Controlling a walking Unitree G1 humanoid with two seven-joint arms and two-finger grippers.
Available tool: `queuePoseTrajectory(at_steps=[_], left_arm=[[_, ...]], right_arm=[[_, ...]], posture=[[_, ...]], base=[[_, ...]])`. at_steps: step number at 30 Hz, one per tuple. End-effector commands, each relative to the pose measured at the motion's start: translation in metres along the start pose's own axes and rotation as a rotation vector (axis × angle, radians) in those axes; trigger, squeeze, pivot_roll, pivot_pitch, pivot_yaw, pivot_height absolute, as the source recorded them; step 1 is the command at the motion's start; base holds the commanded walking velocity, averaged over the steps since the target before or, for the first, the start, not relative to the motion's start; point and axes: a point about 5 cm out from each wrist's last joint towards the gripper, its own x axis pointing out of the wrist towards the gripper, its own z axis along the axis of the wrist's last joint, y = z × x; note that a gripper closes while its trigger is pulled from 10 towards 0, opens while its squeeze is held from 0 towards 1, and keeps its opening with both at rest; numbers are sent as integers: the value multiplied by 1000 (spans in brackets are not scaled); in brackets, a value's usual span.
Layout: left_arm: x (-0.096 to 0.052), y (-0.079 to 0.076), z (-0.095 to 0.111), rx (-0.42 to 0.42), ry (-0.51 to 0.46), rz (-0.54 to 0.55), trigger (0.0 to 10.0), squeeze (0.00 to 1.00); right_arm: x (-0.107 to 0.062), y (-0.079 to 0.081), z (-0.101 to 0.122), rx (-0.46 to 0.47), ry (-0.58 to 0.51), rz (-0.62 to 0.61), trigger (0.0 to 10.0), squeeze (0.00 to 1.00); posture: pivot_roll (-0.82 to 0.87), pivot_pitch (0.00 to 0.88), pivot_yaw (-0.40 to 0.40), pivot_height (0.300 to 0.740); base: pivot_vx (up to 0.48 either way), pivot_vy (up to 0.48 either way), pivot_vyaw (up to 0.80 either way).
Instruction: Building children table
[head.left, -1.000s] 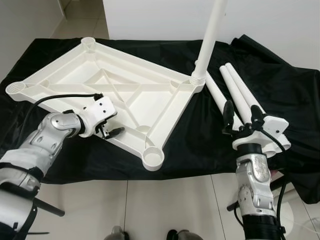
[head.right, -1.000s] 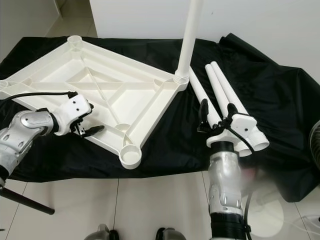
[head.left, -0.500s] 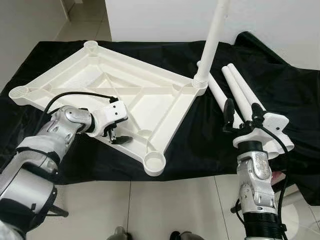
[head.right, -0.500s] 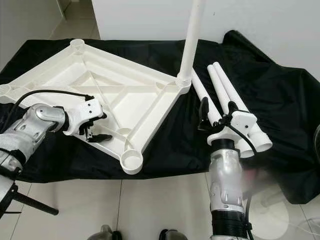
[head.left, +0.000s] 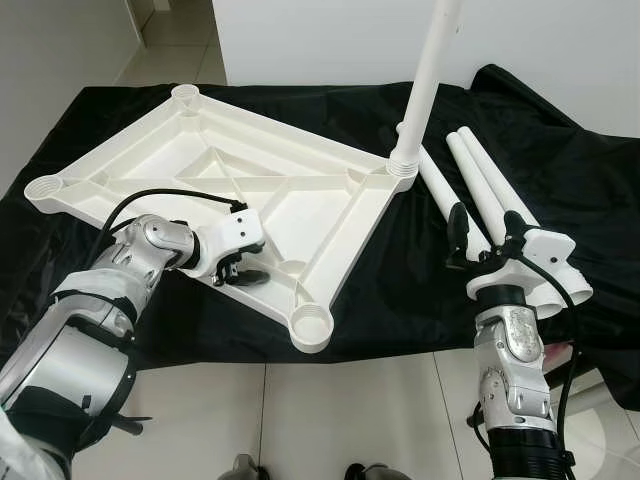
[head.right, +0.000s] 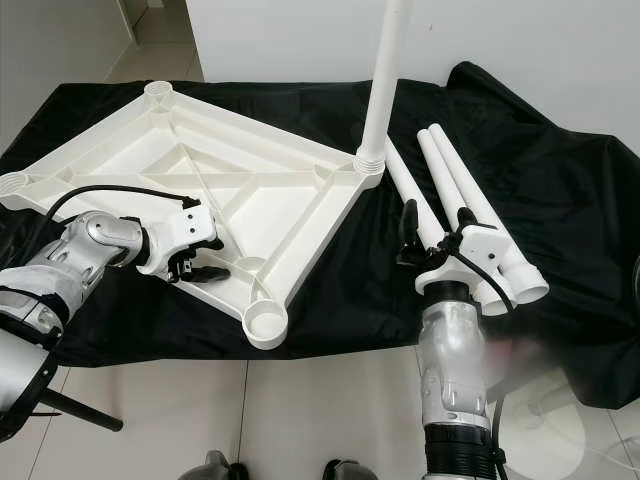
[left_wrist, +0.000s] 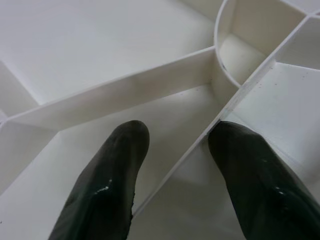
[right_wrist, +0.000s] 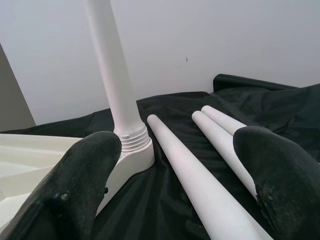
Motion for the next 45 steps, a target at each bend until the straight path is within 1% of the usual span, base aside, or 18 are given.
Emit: queuePoseTrajectory(at_steps=[1, 6, 10, 14, 15, 16, 18, 21, 27, 28, 30, 31, 34, 35, 36, 37, 44, 45], left_arm=[[5, -17, -17, -67, 41, -149, 0, 0], [6, -19, -20, -74, 36, -143, 0, 0], [9, -13, -17, -97, -2, -49, 0, 0], [9, -11, -16, -98, -10, -25, 0, 0], [9, -8, -14, -112, -25, 16, 0, 0], [9, -8, -14, -112, -25, 16, 0, 0], [9, -2, -12, -128, -31, 93, 0, 0], [8, 3, -10, -123, -36, 153, 0, 0], [10, 6, -5, -121, -63, 181, 0, 0], [10, 7, -3, -125, -69, 198, 6196, 0], [11, 8, -3, -127, -72, 211, 6196, 0], [10, 9, -3, -120, -63, 228, 10000, 0], [9, 10, -2, -107, -59, 245, 10000, 0], [7, 12, 0, -114, -75, 250, 10000, 961], [6, 13, 1, -122, -88, 252, 10000, 961], [4, 15, 3, -129, -111, 252, 10000, 1000], [-2, 22, 16, -129, -198, 286, 10000, 1000], [-6, 30, 26, -153, -261, 365, 10000, 0]], right_arm=[[-3, -2, -4, -4, 22, -9, 10000, 0], [-3, -3, -4, -6, 24, -9, 10000, 0], [-2, -4, -3, -9, 23, -11, 10000, 0], [-2, -3, -3, -10, 23, -11, 10000, 0], [-1, -2, -3, -9, 23, -10, 10000, 0], [-1, -2, -3, -9, 23, -10, 10000, 0], [-1, -1, -3, -8, 24, -9, 10000, 0], [-1, -1, -3, -8, 24, -6, 10000, 0], [-1, -1, -4, -8, 26, -5, 10000, 0], [0, -1, -4, -7, 26, -5, 10000, 0], [0, -1, -4, -7, 26, -5, 10000, 0], [0, 0, -4, -5, 27, -2, 10000, 0], [0, 0, -5, -4, 31, 2, 10000, 0], [0, 1, -5, -2, 35, 5, 10000, 0], [-1, 1, -6, -1, 38, 6, 10000, 0], [-1, 1, -6, 0, 40, 9, 10000, 0], [0, -1, -7, -3, 52, 5, 10000, 0], [3, -4, -10, -21, 80, -3, 10000, 0]], posture=[[-36, 133, 55, 740], [-40, 130, 55, 740], [-42, 126, 51, 740], [-44, 123, 48, 740], [-43, 121, 47, 740], [-43, 121, 47, 740], [-44, 121, 45, 740], [-46, 118, 44, 740], [-46, 114, 42, 740], [-49, 112, 42, 740], [-49, 112, 42, 740], [-51, 111, 41, 740], [-51, 114, 39, 740], [-52, 115, 39, 740], [-52, 115, 39, 740], [-53, 116, 40, 740], [-45, 114, 41, 740], [-42, 113, 43, 740]], base=[[0, 0, 0], [0, 0, 0], [0, 0, 0], [0, 0, 0], [0, 0, 0], [0, 0, 0], [0, 0, 0], [0, 0, 0], [0, 0, 0], [0, 0, 0], [0, 0, 0], [0, 0, 0], [0, 0, 0], [0, 0, 0], [0, 0, 0], [0, 0, 0], [0, 0, 0], [0, 0, 0]])
